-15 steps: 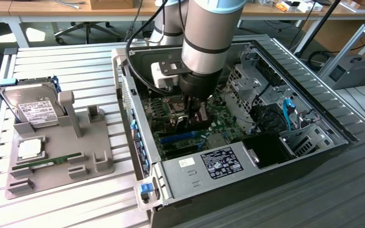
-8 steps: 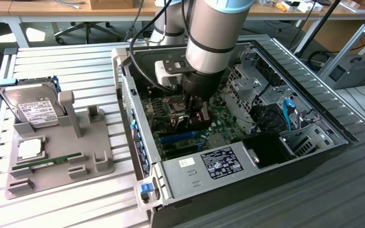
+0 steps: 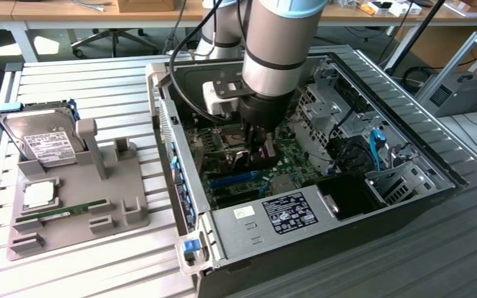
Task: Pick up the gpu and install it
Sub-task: 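Insert the gpu into the slot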
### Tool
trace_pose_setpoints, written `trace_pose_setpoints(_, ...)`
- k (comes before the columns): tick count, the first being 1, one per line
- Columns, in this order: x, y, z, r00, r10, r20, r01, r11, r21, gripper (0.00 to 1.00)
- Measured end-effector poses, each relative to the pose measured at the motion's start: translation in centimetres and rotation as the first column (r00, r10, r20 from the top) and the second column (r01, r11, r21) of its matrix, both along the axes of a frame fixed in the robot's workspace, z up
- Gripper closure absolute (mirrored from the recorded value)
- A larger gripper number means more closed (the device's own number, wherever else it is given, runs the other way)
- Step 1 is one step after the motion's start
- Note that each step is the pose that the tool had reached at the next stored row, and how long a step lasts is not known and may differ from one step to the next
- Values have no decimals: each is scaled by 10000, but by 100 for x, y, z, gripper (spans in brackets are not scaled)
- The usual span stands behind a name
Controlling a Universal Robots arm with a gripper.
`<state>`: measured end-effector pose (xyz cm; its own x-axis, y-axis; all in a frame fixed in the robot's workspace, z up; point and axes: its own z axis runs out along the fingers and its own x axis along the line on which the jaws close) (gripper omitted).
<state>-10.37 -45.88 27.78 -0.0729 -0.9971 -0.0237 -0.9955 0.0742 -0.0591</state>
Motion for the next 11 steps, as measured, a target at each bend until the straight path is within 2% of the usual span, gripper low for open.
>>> trace_pose_setpoints(1,0,0,0,9999,-1,106,1,10000,4,73)
trace_pose_setpoints(2,0,0,0,9997,0,261,0,10000,7,73)
trace_pose_setpoints(3,1,1,-1,9996,0,282,-1,10000,8,73)
trace_pose_setpoints(11,-1,0,0,9996,2,297,-3,10000,7,73)
